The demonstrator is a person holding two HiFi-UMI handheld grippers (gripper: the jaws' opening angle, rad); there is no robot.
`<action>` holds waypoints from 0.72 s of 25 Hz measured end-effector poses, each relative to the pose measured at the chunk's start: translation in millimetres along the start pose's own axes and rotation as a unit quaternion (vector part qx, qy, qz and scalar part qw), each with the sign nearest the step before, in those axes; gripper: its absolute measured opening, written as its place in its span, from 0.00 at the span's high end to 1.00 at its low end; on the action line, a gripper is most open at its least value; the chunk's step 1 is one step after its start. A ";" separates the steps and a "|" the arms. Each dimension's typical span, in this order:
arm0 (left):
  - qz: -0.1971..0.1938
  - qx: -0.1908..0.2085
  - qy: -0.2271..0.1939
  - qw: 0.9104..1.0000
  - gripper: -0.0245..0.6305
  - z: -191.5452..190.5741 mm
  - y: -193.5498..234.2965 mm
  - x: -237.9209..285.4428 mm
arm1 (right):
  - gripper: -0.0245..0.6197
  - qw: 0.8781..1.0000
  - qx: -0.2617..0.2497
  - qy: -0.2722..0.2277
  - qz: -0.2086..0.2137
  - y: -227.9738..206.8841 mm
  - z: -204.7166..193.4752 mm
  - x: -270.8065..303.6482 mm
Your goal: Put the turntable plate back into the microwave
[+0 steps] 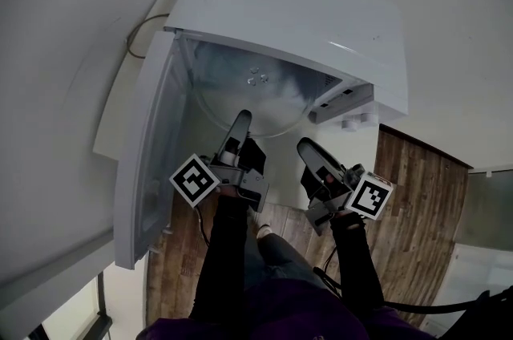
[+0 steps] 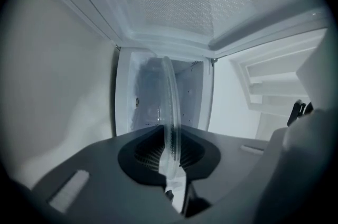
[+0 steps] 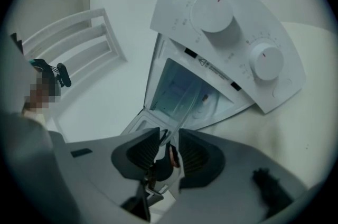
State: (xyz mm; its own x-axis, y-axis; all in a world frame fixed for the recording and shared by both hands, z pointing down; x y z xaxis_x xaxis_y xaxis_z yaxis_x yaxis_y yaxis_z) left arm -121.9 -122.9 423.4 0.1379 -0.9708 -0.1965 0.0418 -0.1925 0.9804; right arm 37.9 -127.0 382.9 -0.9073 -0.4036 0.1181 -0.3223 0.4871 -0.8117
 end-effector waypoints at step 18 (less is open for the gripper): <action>0.018 0.007 0.002 1.000 0.89 10.8 16.2 45.5 | 0.78 0.999 -0.041 0.028 -0.014 10.5 -7.6 10.2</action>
State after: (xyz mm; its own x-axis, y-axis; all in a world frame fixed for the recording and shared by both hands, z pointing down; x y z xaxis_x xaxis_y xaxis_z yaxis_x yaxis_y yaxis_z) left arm -125.6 -171.7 430.5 0.1433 -0.9763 -0.1620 0.0237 -0.1603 0.9868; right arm 23.2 -120.0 379.9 -0.9104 -0.3756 0.1733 -0.3668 0.5394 -0.7580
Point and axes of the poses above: the fingertips, and each gripper's own axes: x forward along the fingers, y to its left, z out of its top, the point moved 3 cm from there along -x, backward along the fingers, and after that the axes turned 2 degrees about -z, right-handed, at the moved point
